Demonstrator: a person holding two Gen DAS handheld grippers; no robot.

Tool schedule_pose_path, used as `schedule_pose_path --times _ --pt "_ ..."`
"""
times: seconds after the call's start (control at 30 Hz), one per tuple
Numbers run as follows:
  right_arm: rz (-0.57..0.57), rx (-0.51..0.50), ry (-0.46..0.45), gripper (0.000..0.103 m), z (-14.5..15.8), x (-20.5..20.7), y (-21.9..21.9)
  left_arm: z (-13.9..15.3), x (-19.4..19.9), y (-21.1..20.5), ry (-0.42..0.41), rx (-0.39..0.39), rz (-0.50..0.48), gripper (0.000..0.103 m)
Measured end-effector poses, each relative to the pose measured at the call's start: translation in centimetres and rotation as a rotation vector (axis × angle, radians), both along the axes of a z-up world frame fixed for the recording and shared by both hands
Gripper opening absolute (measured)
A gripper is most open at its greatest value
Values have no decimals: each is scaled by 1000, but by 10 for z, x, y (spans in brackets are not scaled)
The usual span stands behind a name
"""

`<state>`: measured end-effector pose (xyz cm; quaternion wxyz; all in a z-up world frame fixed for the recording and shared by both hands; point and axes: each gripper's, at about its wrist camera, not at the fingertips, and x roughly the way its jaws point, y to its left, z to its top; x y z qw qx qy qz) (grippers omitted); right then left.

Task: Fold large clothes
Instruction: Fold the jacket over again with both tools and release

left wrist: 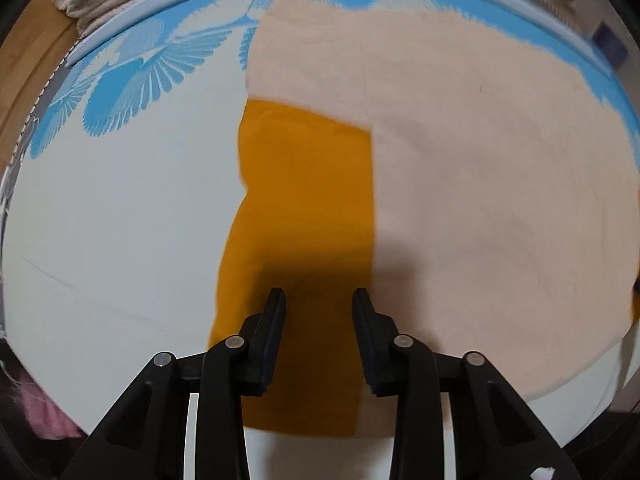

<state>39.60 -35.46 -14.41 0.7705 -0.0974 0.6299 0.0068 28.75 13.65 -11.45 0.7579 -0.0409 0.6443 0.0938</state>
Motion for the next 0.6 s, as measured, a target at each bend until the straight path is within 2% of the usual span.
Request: schedule_pose_path --times 0.07,0.13,0.23,0.3,0.33,0.4,0.43,0.47,0.5,0.6 --pt "0 -16 21 17 -3 0 -1 -16 -4 12 57 -16 40 35" --pt "-4 -55 44 18 -4 0 0 -13 -8 19 49 -12 64 35" --pt "-37 -149 76 18 -3 -3 -4 -6 -12 18 36 41 52 34" --pt "-73 -198 56 18 7 -3 -6 7 -13 15 -5 77 44 26" --pt "-111 -211 -5 18 23 -4 -7 19 -15 11 -55 101 39 25" --pt "-157 -172 -115 18 53 -6 -2 45 -23 5 -164 141 32 25" --pt "-166 -134 -210 18 78 -11 7 54 -29 3 -194 155 34 25" --pt "-159 -117 -260 20 90 -15 13 63 -33 1 -214 161 38 25" --pt "-134 -85 -347 20 111 -25 29 73 -39 -2 -234 158 49 25" --pt "-51 2 -487 20 140 -56 72 100 -57 -9 -321 117 97 28"
